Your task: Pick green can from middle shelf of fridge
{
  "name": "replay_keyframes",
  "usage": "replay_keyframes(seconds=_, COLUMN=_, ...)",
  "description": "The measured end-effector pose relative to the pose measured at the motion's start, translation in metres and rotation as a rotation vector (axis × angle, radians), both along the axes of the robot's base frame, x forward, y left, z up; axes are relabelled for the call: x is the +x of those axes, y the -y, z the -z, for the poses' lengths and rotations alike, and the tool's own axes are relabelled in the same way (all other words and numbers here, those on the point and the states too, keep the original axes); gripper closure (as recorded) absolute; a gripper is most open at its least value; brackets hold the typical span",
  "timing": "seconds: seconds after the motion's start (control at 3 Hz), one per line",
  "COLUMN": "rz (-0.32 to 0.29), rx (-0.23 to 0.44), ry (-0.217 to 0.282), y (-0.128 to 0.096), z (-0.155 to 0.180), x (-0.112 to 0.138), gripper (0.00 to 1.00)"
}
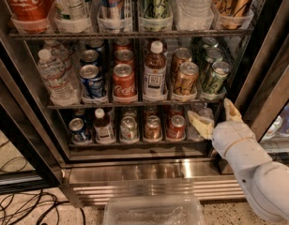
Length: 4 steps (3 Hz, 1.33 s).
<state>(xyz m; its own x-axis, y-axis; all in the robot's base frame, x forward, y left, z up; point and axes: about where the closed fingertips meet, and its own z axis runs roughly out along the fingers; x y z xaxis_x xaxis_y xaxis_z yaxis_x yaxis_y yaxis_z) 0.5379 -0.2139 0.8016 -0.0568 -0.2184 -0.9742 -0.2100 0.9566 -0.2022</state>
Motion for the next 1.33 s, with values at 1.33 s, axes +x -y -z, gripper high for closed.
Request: replay_keyframes(seconds=1.33, rz=0.082, rx=0.024, ry=0.066, y=0.0034, z=-0.0160, x=0.0077, gripper=0.09)
